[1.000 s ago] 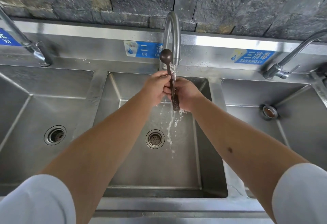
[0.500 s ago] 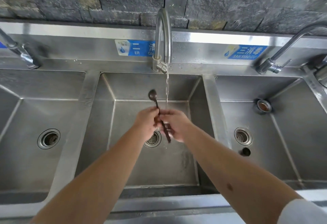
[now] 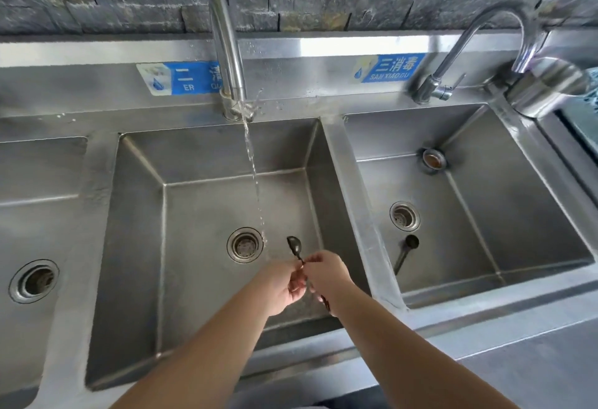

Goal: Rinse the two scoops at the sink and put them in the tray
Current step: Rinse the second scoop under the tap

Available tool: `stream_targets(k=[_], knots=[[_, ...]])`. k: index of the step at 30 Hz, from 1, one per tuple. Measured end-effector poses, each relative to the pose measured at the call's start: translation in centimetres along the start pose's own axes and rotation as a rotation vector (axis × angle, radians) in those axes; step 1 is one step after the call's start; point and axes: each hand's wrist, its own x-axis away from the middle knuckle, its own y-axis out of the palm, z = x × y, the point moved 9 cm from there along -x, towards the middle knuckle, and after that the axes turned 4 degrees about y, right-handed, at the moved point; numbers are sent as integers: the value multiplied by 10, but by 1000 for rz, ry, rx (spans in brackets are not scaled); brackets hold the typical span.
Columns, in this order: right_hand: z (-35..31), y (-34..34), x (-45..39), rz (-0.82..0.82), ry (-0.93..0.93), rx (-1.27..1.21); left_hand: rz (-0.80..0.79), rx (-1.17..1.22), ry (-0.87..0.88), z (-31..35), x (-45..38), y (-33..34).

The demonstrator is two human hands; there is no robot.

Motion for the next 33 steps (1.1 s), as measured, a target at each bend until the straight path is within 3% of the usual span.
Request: stream_targets(k=[6,9,14,20,26,30,33], knots=[[1,-63,-11,54,-159,-98,-203,51,147,30,6,76],[0,-108,-20,76,-197,-172,-248,-58,269,47,1,125],[21,-194,-55,148,-203,-160,-145,-287,383,47,-26,208],[66,-259,-142,118,-65,-43,-89,-406,343,19,-95,291],[114,-253,-238,-13,79,59,36,-566,274,-18,-193,291],[126,-218,-285,-151,40,185,232,-678,315,-24,-223,273],[134,-203,-307,-147,39,272,340,-741,292,-30,-239,262]])
